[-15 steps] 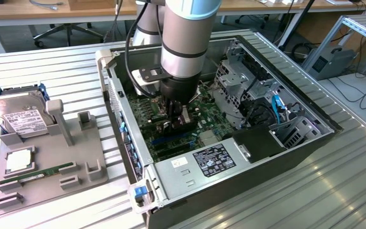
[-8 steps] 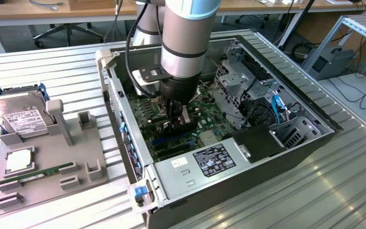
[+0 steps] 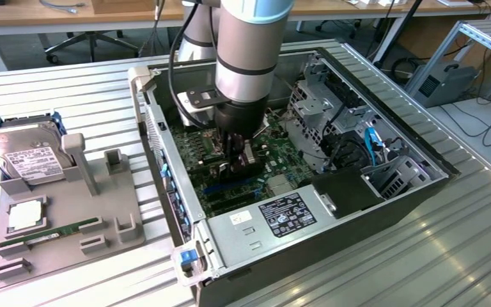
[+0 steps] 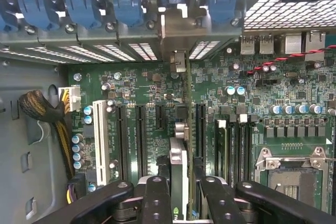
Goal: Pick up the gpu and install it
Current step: 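Insert the gpu into the slot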
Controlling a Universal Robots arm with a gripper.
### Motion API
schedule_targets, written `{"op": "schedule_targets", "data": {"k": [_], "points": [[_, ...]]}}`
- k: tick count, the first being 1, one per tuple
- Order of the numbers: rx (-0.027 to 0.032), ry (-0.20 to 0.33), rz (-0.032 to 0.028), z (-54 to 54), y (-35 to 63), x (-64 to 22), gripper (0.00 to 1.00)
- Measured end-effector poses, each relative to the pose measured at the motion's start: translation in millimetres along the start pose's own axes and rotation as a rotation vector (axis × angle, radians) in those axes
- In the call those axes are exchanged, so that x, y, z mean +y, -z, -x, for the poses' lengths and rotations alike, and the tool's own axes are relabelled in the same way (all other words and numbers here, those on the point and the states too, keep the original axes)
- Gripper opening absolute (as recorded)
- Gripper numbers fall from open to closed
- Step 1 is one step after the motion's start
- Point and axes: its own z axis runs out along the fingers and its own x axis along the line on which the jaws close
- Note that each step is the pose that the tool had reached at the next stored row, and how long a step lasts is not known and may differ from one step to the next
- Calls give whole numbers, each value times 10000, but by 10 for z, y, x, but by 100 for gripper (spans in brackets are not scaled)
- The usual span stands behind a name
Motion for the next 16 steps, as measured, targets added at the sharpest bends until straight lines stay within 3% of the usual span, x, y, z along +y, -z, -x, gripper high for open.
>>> {"op": "schedule_targets", "data": {"k": [16], "points": [[36,-1,-1,54,-1,-1,27]]}}
